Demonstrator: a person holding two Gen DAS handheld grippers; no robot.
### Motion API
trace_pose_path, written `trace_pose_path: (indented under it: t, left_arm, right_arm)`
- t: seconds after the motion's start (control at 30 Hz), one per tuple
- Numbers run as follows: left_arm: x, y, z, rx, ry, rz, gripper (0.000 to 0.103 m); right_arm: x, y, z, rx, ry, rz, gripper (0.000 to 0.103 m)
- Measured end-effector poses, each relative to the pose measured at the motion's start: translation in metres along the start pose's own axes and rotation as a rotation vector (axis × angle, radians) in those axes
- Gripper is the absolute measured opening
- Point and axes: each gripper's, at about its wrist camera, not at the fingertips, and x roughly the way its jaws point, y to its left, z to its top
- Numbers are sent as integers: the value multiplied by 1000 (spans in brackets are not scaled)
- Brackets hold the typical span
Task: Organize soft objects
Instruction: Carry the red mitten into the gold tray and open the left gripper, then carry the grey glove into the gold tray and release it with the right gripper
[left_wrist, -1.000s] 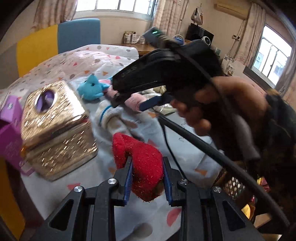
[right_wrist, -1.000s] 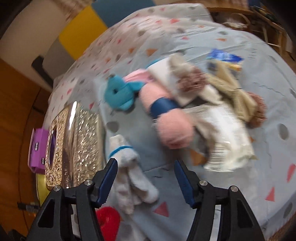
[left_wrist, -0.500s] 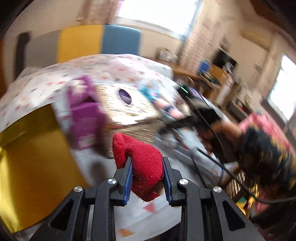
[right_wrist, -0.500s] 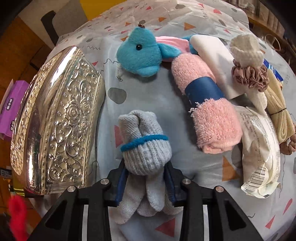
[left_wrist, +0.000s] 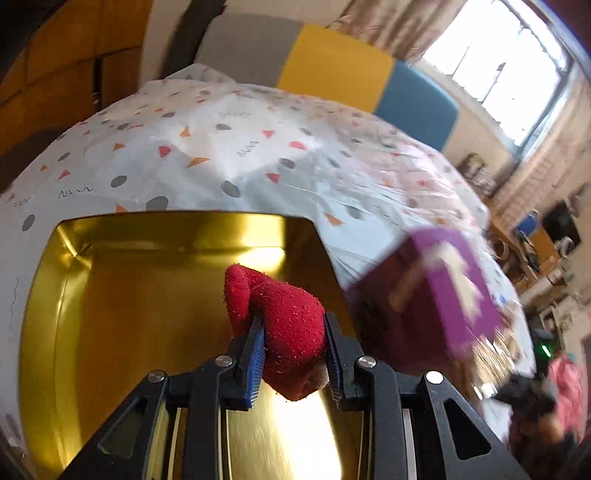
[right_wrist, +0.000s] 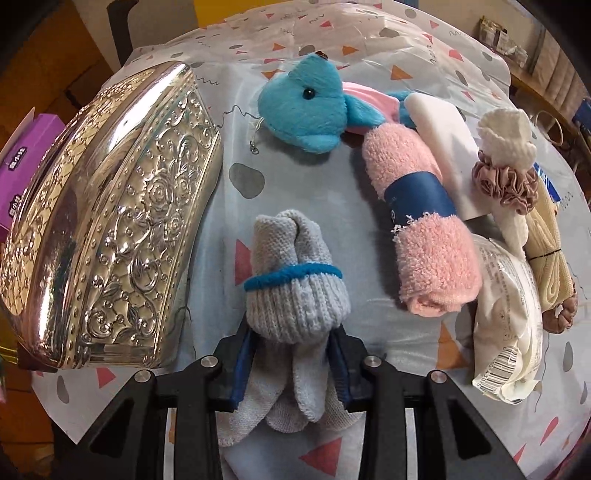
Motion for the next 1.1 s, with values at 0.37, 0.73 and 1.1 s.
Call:
trace_pose_path:
  t: [0.37,0.73,1.1]
  left_arm:
    - [51,-2,49,-21,-20,58,70]
    - [-18,12,-21,1,-80,153,71]
    - [-59,32,-84,-33,-58,208,71]
  right_arm:
    - [-2,1,-1,-20,-5,-2,37]
    - [-3,15,3,-27,-15,-7,37]
    - [-12,-9,22,35,-38,-13,31]
